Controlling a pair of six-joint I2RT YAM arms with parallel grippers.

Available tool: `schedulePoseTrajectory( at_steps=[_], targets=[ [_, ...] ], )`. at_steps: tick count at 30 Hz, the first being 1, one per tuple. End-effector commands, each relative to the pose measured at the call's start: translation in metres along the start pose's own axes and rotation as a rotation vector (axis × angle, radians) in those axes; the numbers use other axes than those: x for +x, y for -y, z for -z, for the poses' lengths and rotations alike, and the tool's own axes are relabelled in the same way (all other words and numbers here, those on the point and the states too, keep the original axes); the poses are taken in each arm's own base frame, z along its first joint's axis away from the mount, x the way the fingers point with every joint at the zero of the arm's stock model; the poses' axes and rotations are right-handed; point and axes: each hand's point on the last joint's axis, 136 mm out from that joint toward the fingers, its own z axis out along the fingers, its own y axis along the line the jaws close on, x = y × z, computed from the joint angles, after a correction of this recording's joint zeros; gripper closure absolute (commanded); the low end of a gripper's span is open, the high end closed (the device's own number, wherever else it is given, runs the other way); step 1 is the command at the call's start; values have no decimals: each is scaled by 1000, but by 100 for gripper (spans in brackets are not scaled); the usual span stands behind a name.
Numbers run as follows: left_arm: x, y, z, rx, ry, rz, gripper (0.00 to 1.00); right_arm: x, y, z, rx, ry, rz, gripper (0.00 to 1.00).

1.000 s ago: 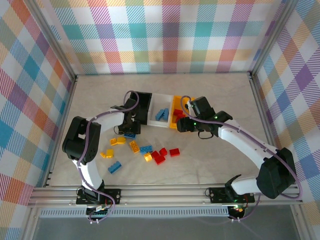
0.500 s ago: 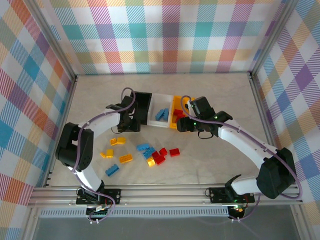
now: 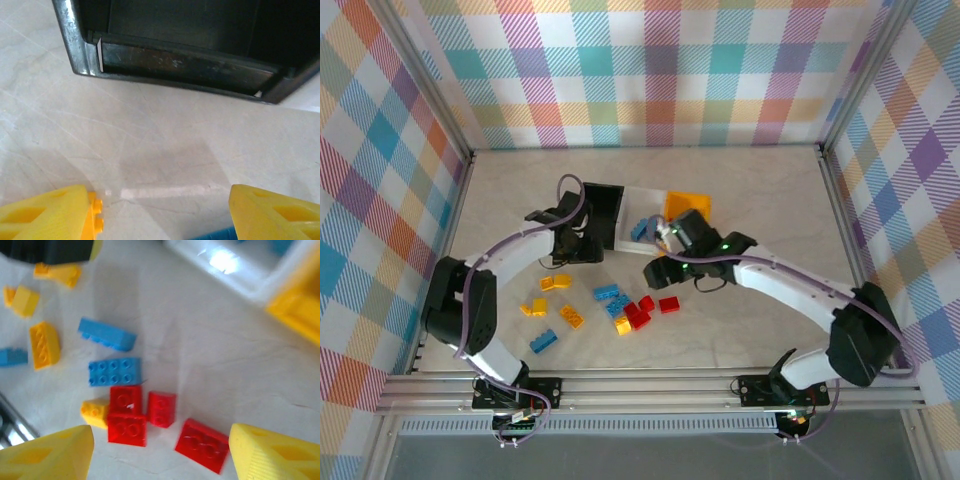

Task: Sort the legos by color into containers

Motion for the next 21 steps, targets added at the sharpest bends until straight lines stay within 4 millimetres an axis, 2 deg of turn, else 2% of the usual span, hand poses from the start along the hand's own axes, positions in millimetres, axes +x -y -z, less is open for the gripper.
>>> schedulePoseTrajectory(
  at_steps=[1, 5, 10, 13, 18, 21],
  targets=[
    [24, 10, 16, 32, -33, -3, 21, -6, -27, -14, -48, -26, 82, 27],
    [51, 32, 20, 2, -61, -69, 15, -9, -26, -17, -27, -1, 66, 27],
    [71, 42, 13, -21, -90, -64, 14, -13, -18, 6, 13, 113, 42, 26],
    [77, 46, 6, -36, -103, -66, 13, -8, -12, 17, 40, 132, 41, 24],
    [81, 58, -7, -50, -122, -83, 13, 3, -7, 22, 53, 120, 40, 24],
    [84, 59, -16, -84, -140, -90, 13, 6, -7, 25, 50, 125, 39, 24]
  ],
)
